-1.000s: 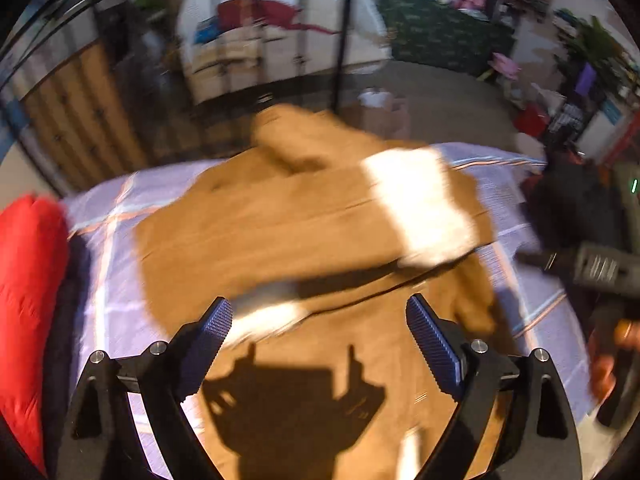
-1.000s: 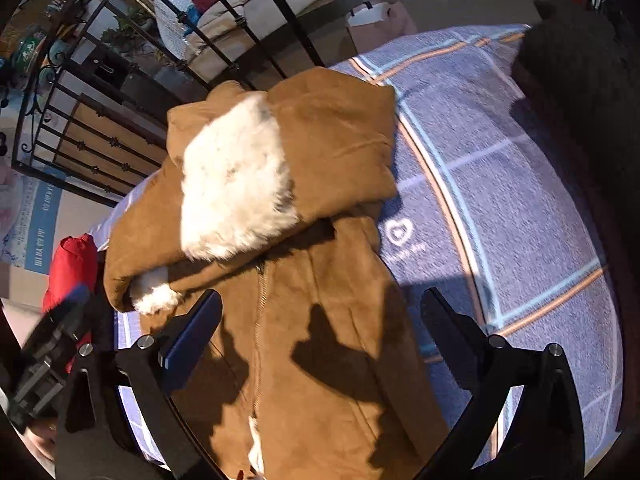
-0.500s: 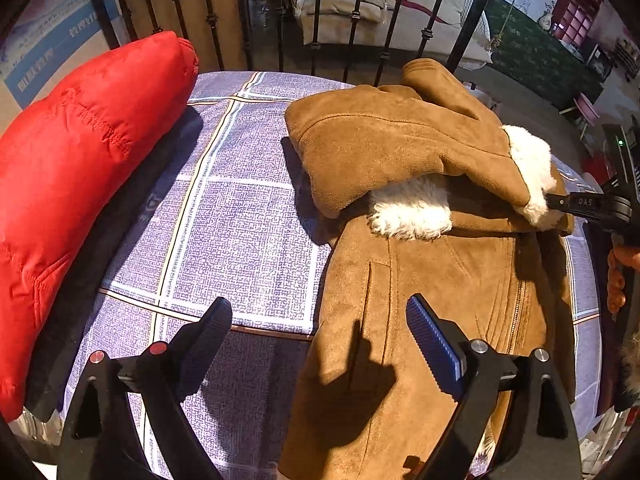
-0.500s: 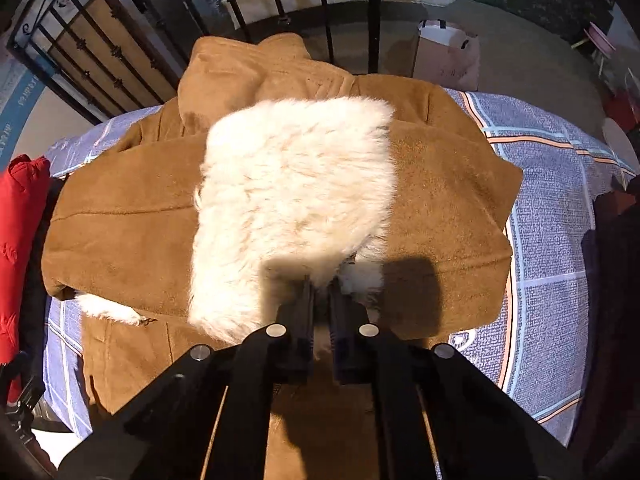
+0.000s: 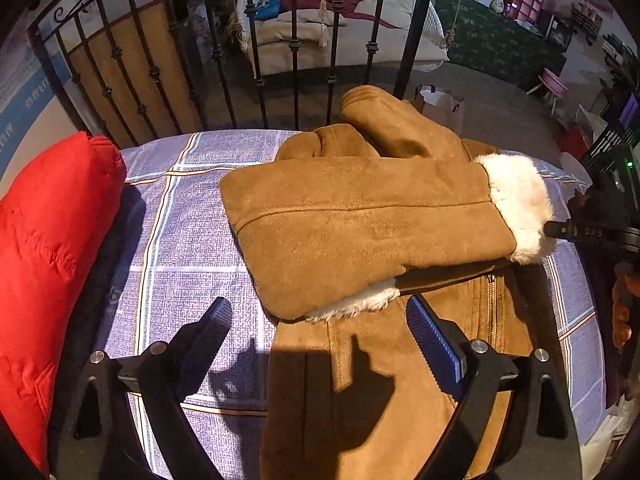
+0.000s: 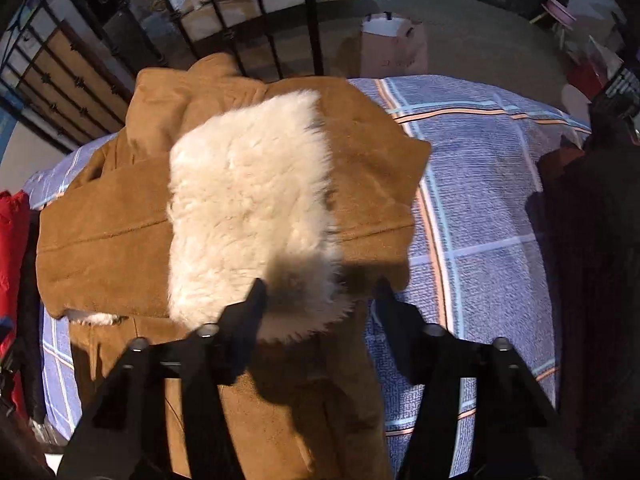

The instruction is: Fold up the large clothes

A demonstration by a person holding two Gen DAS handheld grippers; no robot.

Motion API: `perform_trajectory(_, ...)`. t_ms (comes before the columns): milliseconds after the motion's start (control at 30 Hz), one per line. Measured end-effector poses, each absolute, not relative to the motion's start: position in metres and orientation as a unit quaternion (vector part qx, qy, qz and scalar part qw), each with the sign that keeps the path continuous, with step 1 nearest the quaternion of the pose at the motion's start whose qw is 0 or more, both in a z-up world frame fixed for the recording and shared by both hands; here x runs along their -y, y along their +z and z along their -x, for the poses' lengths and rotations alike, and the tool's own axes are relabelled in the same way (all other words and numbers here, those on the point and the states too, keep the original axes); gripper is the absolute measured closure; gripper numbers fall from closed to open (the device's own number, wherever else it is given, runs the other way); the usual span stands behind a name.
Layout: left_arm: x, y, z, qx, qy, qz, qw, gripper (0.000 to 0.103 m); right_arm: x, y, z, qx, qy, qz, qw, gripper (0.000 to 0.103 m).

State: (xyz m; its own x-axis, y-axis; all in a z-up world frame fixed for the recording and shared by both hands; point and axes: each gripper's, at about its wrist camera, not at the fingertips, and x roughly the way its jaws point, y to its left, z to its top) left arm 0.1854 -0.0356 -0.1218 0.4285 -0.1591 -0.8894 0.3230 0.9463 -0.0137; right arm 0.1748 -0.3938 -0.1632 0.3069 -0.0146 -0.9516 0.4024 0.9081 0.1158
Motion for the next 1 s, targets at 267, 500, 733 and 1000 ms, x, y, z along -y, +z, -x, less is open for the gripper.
perform_trajectory(267, 0.055, -0.124, -0.224, -0.516, -0.137, -0.095, 0.840, 0.012, 0.351, -0.120, -0.202, -0.545, -0.053, -0.101, 0.831, 0.024)
perform_trajectory(500, 0.084, -0.187, -0.257, -0.574, -0.142, -0.165, 0.790, 0.007, 0.302, -0.183, -0.240, -0.626, -0.017, -0.001, 0.780, 0.023)
perform_trajectory(733, 0.087, -0.218, -0.270, -0.584, -0.125, -0.175, 0.783, 0.005, 0.300, -0.212, -0.252, -0.644, -0.013, 0.027, 0.765, 0.017)
perform_trajectory(1000, 0.091, -0.234, -0.282, -0.595, -0.111, -0.164, 0.779, 0.004, 0.292, -0.225, -0.265, -0.660, -0.041, 0.048, 0.748, 0.011)
